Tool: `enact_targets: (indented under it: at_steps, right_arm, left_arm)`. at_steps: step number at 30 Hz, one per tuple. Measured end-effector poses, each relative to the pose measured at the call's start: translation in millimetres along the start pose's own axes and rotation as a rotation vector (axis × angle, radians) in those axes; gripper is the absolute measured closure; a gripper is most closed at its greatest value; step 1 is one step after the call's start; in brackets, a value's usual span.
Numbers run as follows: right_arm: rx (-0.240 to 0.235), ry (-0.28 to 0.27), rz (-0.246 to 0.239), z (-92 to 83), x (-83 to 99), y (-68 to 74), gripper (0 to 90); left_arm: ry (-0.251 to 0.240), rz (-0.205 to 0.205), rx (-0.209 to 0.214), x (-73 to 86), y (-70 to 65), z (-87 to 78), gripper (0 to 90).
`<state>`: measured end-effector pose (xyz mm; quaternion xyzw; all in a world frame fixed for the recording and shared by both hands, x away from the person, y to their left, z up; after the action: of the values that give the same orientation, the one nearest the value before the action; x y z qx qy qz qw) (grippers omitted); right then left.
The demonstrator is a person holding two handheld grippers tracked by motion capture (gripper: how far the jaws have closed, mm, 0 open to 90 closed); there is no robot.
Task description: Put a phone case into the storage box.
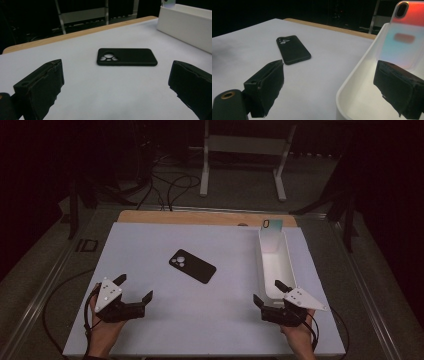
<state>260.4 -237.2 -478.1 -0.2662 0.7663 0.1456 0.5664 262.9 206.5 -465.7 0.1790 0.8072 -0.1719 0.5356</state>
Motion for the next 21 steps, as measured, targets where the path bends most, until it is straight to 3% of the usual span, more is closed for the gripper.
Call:
enact_targets:
  at_steps: [14,21]
  right_arm:
    - [-0.002,-0.03,-0.004,-2.3,2.6,0.4,9.5]
    - [-0.005,-0.038,0.006,-3.2,3.1,-0.2,9.5]
  left_arm:
    - [0.007,0.048,0.043,-42.5,-9.9,25.0,0.5]
    - [0.032,0.066,0.055,-54.5,-13.9,42.3,0.6]
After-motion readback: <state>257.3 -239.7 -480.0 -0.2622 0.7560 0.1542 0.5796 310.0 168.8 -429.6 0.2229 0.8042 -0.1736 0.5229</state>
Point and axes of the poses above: each handheld gripper's, and its own axes: z roughly forward along the jaws, x roughly out of its underside, y roughly to its left, the point moved 3 cm from there along z, roughly forward along the jaws, and after that the axes turned 6 degrees about -z, right-handed, at the moved point
